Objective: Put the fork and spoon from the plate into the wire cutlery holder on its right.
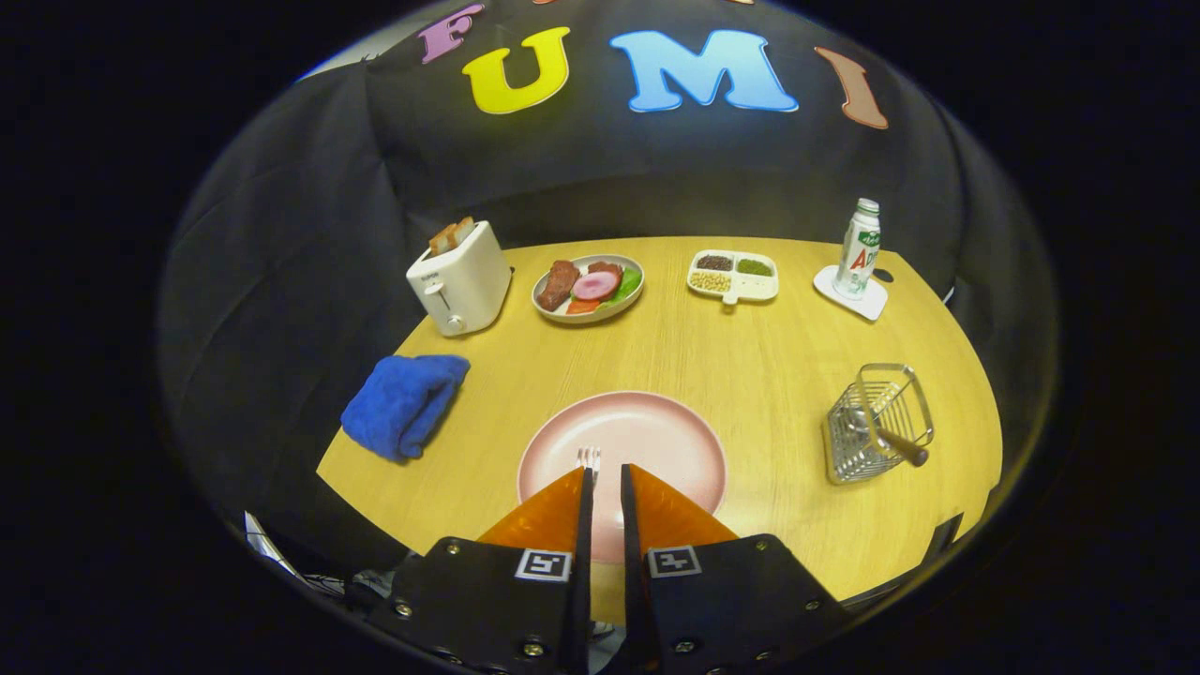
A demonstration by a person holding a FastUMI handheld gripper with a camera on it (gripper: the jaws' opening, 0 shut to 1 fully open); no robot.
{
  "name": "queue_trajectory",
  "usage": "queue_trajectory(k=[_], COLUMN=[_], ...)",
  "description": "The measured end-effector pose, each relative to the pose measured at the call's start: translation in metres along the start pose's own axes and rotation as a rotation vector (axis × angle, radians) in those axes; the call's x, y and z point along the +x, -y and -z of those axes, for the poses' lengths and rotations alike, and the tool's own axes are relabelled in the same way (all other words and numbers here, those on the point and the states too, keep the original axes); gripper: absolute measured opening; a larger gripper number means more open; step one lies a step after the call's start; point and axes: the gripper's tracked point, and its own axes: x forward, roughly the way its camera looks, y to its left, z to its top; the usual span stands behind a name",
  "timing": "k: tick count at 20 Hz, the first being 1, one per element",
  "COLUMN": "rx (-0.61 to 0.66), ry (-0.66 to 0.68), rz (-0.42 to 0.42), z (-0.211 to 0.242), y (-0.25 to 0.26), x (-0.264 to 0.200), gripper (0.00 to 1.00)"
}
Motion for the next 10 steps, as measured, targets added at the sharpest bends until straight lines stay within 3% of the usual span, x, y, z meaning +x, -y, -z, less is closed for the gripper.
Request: queue_trajectory(k=[10], rx=[0.032], ry=[-0.174], rz=[-0.015], z=[0.066], y=[-0.03], x=[0.031], gripper=[0.18])
